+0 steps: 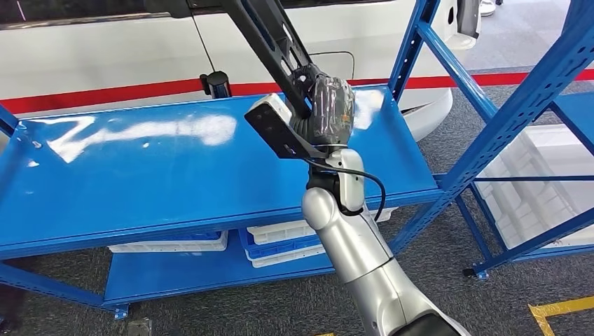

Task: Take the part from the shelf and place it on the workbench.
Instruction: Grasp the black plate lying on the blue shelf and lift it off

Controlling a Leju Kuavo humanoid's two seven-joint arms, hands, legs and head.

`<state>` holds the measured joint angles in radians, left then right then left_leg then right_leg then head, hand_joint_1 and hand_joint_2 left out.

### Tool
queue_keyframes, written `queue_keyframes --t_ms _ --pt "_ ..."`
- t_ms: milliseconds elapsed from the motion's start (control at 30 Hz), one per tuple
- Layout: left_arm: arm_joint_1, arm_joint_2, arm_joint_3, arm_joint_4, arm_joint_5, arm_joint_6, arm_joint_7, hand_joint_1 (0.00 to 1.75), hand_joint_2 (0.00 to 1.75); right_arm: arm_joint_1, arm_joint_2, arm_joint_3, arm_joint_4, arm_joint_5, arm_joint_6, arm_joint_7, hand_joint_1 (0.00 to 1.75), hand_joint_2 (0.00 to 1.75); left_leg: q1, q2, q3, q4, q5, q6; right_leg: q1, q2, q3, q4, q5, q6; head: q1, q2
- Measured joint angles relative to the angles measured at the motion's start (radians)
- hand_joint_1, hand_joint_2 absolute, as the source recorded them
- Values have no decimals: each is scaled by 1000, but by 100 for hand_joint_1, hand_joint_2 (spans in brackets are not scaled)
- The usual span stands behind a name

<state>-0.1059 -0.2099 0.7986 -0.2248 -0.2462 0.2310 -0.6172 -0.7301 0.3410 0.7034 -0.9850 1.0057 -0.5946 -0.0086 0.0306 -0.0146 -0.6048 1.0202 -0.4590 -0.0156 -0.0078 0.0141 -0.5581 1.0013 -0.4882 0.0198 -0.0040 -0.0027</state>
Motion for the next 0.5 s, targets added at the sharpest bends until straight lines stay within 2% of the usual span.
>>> queue_keyframes --t_ms 233,267,333,367,400,467,500 --pt "-1 -2 -8 2 -40 58 55 0 175 0 0 22 0 -90 23 -25 175 175 -5 -1 -2 4 -2 8 -12 0 1 -2 2 4 0 0" --pt "-1 -2 -11 2 -42 58 57 0 175 -1 0 22 0 -99 27 -29 175 175 -7 -1 -2 4 -1 11 -14 0 1 -4 4 9 -1 0" --pt "-3 -3 -18 2 -46 54 58 0 175 -1 0 22 0 -117 32 -37 175 175 -4 3 3 -8 9 25 -14 -1 -2 2 -2 17 0 0" --pt "-4 -4 -22 2 -47 51 58 0 175 -2 0 22 0 -125 34 -41 175 175 -3 5 6 -16 14 32 -13 -2 -12 23 -17 16 0 0" --pt "-6 -4 -25 2 -48 48 58 0 175 -4 0 22 0 -132 36 -44 175 175 -1 8 9 -22 18 37 -12 -4 -30 66 -42 12 2 0" --pt "-9 -5 -27 3 -48 43 58 0 175 -6 -1 22 0 -145 43 -49 175 175 -1 12 9 -24 20 39 -13 -5 -88 201 -102 5 3 0" --pt "-9 -5 -27 3 -48 40 59 0 175 -5 -1 23 0 -150 46 -51 175 175 -1 14 8 -23 20 39 -14 -5 -114 263 -122 6 3 0"
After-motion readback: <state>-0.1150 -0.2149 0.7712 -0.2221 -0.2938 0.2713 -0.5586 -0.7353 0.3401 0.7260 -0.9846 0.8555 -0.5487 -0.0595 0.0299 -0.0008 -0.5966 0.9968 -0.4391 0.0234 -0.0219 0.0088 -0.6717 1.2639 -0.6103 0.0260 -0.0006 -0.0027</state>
